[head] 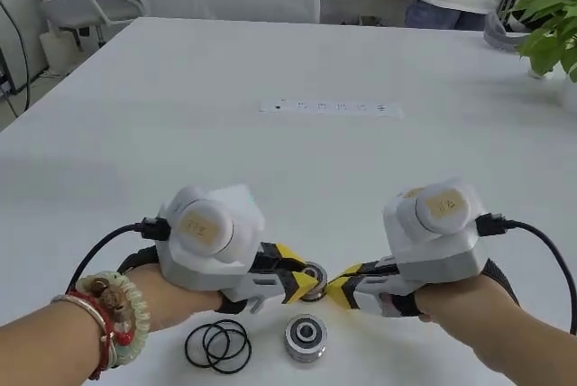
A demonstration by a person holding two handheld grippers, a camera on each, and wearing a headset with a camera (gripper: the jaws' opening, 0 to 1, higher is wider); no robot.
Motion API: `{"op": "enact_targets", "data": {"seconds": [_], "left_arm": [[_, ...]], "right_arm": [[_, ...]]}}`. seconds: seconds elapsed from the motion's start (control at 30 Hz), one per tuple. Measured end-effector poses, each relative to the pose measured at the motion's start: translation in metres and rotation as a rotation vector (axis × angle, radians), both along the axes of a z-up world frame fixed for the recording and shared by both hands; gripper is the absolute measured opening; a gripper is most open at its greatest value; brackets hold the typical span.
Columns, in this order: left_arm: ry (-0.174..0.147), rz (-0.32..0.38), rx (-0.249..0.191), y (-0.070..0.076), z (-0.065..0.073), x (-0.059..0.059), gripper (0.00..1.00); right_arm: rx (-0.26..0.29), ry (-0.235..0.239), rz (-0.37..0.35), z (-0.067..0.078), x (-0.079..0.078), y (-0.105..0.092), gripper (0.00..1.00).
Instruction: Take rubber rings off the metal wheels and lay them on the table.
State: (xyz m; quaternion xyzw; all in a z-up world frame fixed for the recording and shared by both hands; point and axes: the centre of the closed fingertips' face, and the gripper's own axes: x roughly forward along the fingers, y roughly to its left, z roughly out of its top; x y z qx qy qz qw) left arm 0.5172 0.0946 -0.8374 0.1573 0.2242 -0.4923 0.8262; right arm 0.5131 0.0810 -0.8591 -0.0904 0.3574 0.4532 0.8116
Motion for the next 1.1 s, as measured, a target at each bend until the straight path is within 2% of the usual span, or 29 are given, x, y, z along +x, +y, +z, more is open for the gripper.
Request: {"op": "enact_targets", "data": {"seconds": [0.33, 0.77, 0.87, 0.93, 1.1], "left_arm": [[-0.008, -0.026, -0.011, -0.001, 0.0, -0.001, 0.07], [-0.01, -0.027, -0.016, -0.002, -0.001, -0.001, 0.07], [-0.011, -0.028, -0.017, -0.001, -0.001, -0.001, 0.07], [-0.012, -0.028, -0.018, -0.001, -0.001, -0.001, 0.07], [-0.013, -0.03, -0.019, -0.002, 0.0, -0.001, 0.07]], "right_arm": [[0.027, 0.026, -0.011, 0.001, 0.0, -0.003, 0.0], [0.071, 0.047, -0.037, 0.006, 0.0, -0.005, 0.0], [0.093, 0.042, -0.054, 0.011, 0.003, -0.007, 0.0], [0.125, 0.065, -0.074, 0.013, 0.002, -0.007, 0.0], [0.122, 0.072, -0.074, 0.012, 0.001, -0.006, 0.0]]}}
